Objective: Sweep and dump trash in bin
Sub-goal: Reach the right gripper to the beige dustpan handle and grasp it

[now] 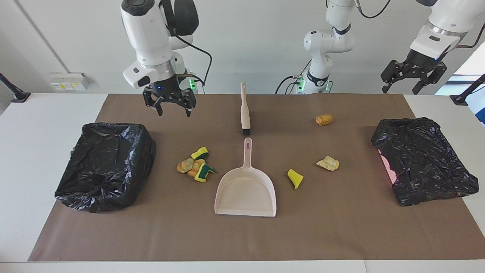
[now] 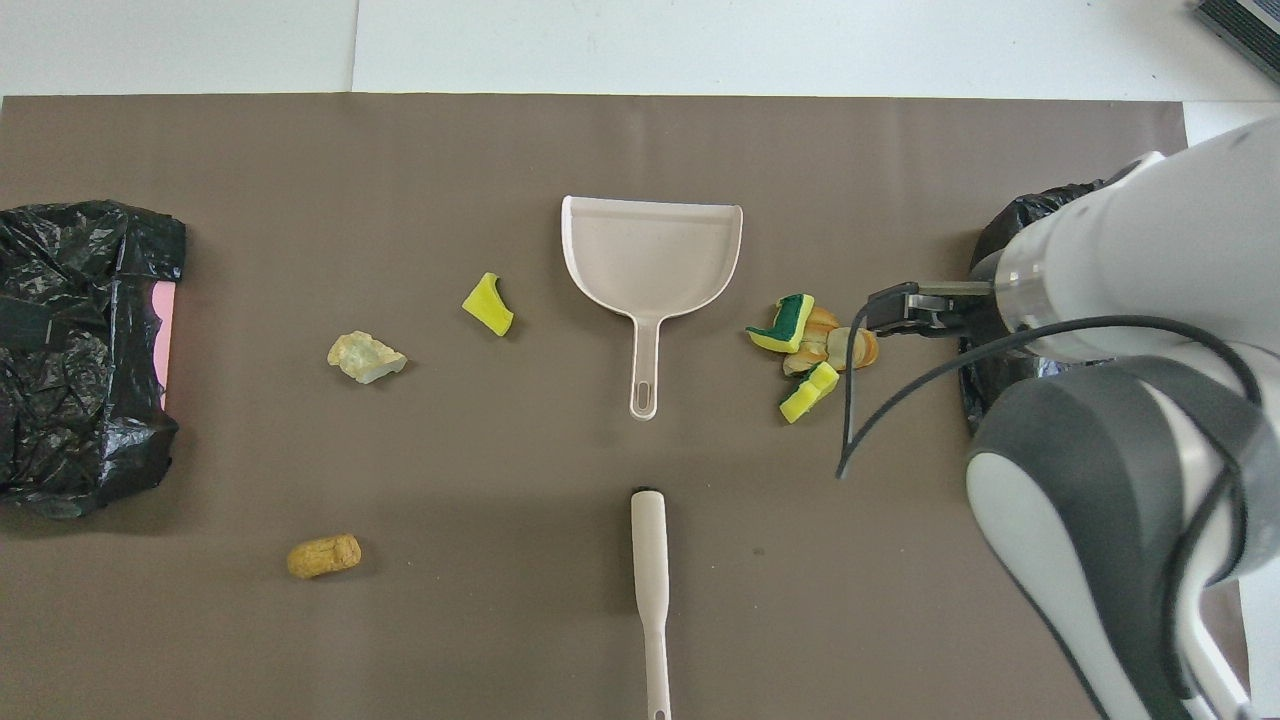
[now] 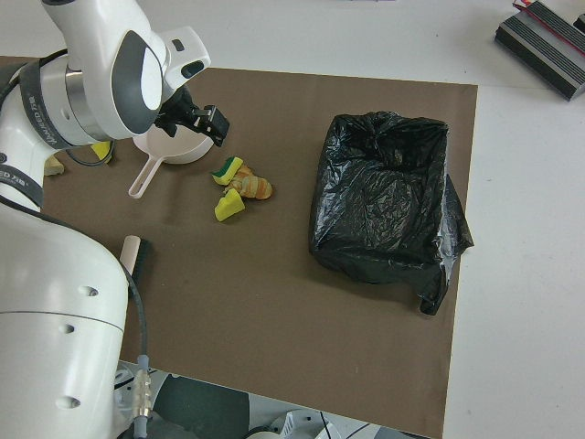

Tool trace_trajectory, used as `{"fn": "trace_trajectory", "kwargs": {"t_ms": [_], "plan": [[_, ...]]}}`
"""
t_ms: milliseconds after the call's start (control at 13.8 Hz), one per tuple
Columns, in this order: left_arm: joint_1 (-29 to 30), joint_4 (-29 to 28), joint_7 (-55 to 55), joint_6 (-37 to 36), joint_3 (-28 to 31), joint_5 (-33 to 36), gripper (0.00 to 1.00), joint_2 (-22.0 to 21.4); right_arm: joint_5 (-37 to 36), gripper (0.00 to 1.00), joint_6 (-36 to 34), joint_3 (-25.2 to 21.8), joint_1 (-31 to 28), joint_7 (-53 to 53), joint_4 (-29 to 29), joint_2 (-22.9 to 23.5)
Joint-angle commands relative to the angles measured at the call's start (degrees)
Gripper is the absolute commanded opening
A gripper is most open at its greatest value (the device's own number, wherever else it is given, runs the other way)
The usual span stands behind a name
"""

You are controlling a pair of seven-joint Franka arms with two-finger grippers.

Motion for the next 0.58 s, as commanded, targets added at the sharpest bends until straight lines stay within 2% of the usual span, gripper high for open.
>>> {"fn": "trace_trajectory", "kwargs": {"t_ms": [0, 217, 507], "plan": [[-0.2, 0.9, -0.7, -1.2, 0.2, -0.7, 1.00, 0.2, 1.4, 1.00, 5.8, -0.2, 5.2, 6.1, 0.6, 5.4], [-0.2, 0.9, -0.7, -1.2, 0.2, -0.7, 1.00, 0.2, 1.5, 1.00, 13.2, -0.1, 9.7, 11.8, 1.4, 11.2], [-0.9, 0.9, -1.0, -0.9, 0.2, -0.8, 1.00, 0.2, 1.3, 1.00, 19.3, -0.1, 13.9, 12.3, 1.9, 18.8]]}}
